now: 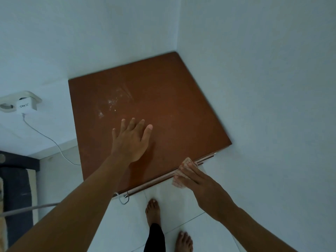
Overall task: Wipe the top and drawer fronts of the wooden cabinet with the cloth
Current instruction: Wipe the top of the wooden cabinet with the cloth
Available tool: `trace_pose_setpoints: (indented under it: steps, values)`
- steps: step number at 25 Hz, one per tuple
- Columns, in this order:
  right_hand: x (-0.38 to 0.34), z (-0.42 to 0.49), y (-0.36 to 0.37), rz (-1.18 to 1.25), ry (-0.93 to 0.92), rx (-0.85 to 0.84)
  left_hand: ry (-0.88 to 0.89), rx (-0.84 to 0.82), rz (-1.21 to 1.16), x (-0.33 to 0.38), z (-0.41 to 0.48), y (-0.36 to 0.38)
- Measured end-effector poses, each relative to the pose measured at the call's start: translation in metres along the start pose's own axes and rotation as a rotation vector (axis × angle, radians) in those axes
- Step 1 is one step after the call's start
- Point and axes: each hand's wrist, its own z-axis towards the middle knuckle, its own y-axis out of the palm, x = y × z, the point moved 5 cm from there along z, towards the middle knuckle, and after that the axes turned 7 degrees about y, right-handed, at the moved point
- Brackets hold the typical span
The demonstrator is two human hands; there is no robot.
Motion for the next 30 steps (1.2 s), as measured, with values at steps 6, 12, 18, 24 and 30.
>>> trace_pose_setpoints:
  steps: [6, 12, 18, 24, 30]
  values:
    - [-0.017, 0.016, -0.047, 0.089, -0.076, -0.013, -0.065, 0.023, 0.015, -0.027, -0.015, -0.017]
    - [-0.051, 0.191, -0.077, 0.167, -0.005, 0.120, -0.136, 0.100, 0.001, -0.083, 0.003, -0.068]
    - [-0.081, 0.393, -0.054, 0.159, 0.077, 0.117, -0.126, 0.037, -0.071, -0.159, 0.068, -0.096]
    - [-0.079, 0.516, -0.028, 0.112, 0.158, 0.072, -0.044, -0.029, -0.076, -0.205, 0.138, -0.096]
    - [-0.073, 0.517, 0.006, -0.201, 0.216, -0.025, 0.018, -0.096, 0.006, -0.217, 0.154, -0.077]
